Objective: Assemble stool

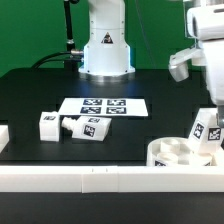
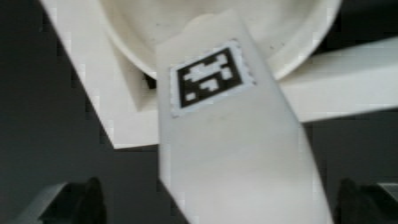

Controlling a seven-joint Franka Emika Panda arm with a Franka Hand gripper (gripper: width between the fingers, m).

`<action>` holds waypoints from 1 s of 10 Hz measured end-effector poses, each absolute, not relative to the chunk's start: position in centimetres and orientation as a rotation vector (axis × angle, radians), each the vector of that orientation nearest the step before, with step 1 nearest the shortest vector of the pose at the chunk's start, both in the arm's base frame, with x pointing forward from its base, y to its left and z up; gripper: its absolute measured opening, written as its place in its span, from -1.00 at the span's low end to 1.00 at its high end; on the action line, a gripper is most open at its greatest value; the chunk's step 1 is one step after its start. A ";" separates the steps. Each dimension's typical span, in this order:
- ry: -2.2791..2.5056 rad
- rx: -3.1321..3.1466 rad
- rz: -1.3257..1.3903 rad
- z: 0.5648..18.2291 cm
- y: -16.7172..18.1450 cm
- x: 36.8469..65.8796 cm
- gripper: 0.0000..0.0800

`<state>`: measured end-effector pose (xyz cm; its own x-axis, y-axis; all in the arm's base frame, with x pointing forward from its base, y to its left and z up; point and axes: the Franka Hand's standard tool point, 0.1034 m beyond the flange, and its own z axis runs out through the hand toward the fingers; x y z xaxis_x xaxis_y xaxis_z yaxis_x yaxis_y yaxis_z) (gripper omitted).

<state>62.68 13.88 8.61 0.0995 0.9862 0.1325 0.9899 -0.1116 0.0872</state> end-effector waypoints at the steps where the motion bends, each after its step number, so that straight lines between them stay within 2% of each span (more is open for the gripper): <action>1: -2.189 -2.225 -0.239 8.5 13.6 62.7 0.62; 4: -2.372 -2.067 -0.220 8.2 13.0 62.7 0.62; 5: -2.368 -2.073 -0.216 8.2 12.8 62.7 0.41; 6: -2.366 -2.075 -0.214 8.1 12.7 62.7 0.41; 7: -2.366 -2.076 -0.214 8.1 12.7 62.7 0.07; 8: -2.364 -2.078 -0.214 8.2 12.6 62.7 0.07; 9: -2.334 -2.108 -0.214 8.2 12.6 62.7 -0.14; 10: -2.297 -2.145 -0.214 8.2 12.6 62.7 -0.14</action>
Offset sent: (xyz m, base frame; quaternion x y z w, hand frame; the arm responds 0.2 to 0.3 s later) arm -0.0041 0.0010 -0.0025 0.0011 0.0154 -0.0635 0.9979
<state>62.72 12.60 8.18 -0.0728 0.9936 0.0860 0.9924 0.0636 0.1050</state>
